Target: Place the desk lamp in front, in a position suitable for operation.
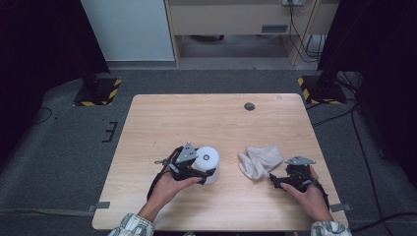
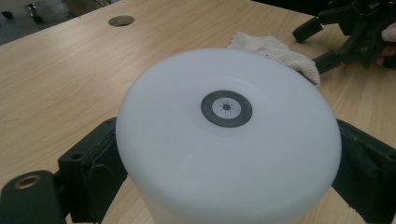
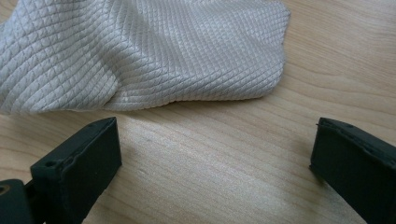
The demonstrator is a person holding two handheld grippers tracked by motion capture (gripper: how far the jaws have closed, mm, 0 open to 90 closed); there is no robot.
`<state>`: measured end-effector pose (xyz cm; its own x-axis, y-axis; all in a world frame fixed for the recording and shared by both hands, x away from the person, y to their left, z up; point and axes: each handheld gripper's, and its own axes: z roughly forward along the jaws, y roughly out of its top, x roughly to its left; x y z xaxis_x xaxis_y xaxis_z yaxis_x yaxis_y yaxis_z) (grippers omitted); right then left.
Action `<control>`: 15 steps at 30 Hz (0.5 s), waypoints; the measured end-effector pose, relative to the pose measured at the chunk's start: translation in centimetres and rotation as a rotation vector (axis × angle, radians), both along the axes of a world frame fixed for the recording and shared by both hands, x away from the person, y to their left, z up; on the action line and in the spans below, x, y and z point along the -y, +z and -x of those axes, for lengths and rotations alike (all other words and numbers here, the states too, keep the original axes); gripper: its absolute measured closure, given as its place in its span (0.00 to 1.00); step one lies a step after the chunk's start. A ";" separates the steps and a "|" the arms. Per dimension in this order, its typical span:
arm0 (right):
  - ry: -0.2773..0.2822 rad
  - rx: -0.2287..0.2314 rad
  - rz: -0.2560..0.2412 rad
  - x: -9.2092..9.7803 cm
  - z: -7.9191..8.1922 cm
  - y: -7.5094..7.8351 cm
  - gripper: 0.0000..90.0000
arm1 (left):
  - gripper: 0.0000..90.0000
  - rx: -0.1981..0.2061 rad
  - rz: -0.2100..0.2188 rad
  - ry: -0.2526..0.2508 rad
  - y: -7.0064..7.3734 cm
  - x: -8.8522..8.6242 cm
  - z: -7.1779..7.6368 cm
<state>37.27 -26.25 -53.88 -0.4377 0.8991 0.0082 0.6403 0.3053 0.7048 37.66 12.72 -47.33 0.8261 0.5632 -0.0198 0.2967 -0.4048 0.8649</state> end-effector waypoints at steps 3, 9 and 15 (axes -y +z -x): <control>0.000 0.001 0.001 0.0 0.0 0.0 0.02 | 0.08 -0.002 -0.006 -0.018 0.0 0.4 0.3; 0.000 0.001 0.000 0.0 0.0 0.0 0.02 | 0.08 -0.008 0.003 -0.042 0.0 1.0 0.7; 0.000 0.000 0.000 0.0 0.0 0.0 0.02 | 0.08 -0.016 -0.001 -0.078 0.1 1.5 1.1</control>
<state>37.27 -26.24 -53.89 -0.4377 0.8991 0.0078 0.6400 0.3054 0.7051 36.52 11.22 -47.27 0.8668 0.4975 -0.0330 0.2782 -0.4276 0.8601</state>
